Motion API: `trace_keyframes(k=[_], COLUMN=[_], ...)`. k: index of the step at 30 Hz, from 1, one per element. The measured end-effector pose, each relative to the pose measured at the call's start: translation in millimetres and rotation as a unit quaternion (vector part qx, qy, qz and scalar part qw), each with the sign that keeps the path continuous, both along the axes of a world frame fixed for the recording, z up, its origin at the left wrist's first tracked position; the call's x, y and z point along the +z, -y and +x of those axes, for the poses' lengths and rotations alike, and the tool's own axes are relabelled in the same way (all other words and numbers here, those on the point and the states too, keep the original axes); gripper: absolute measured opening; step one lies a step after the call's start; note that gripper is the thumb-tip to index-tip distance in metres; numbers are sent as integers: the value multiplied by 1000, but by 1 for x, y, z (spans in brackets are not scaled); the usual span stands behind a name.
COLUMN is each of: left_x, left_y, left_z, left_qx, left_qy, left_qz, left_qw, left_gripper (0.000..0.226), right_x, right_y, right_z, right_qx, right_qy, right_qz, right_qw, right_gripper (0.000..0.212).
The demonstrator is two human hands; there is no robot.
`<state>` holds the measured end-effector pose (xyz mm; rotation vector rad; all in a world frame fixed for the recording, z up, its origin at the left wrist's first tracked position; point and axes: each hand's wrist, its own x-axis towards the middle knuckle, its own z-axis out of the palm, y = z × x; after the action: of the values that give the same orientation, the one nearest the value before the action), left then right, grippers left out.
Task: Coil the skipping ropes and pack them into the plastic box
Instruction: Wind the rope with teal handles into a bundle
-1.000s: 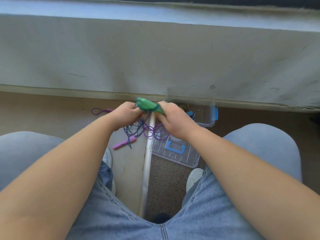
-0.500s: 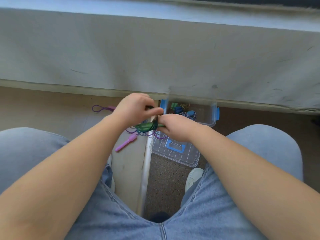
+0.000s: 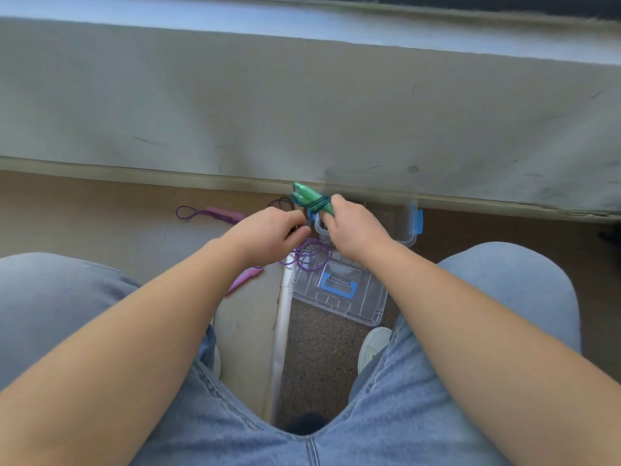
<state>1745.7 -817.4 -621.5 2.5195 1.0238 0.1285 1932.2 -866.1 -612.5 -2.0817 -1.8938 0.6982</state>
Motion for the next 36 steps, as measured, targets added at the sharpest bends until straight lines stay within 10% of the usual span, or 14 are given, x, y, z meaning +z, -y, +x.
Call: trace_keyframes(k=[7, 14, 20, 23, 28, 32, 36], left_x=[27, 19, 16, 11, 17, 21, 15], left_y=[-17, -27, -8, -2, -12, -22, -19], left_z=[2, -19, -5, -1, -2, -12, -8], left_qx=[-44, 224, 125, 13, 58, 201, 306], left_qy=[1, 132, 18, 5, 52, 72, 220], left_qz=[125, -285, -116, -38, 22, -125, -324], left_qw=[991, 923, 985, 999, 997, 969, 868], left_gripper=[48, 52, 43, 43, 56, 59, 39], right_x=[1, 10, 10, 1, 5, 16, 14], right_y=[10, 12, -2, -3, 7, 11, 10], right_z=[-3, -16, -7, 5, -6, -9, -11], right_qx=[201, 166, -56, 29, 187, 222, 137], right_qy=[34, -115, -53, 65, 22, -75, -211], right_qz=[-109, 87, 67, -65, -118, -98, -21], right_qw=[973, 976, 995, 995, 975, 967, 968], right_gripper=[17, 8, 15, 12, 26, 19, 14])
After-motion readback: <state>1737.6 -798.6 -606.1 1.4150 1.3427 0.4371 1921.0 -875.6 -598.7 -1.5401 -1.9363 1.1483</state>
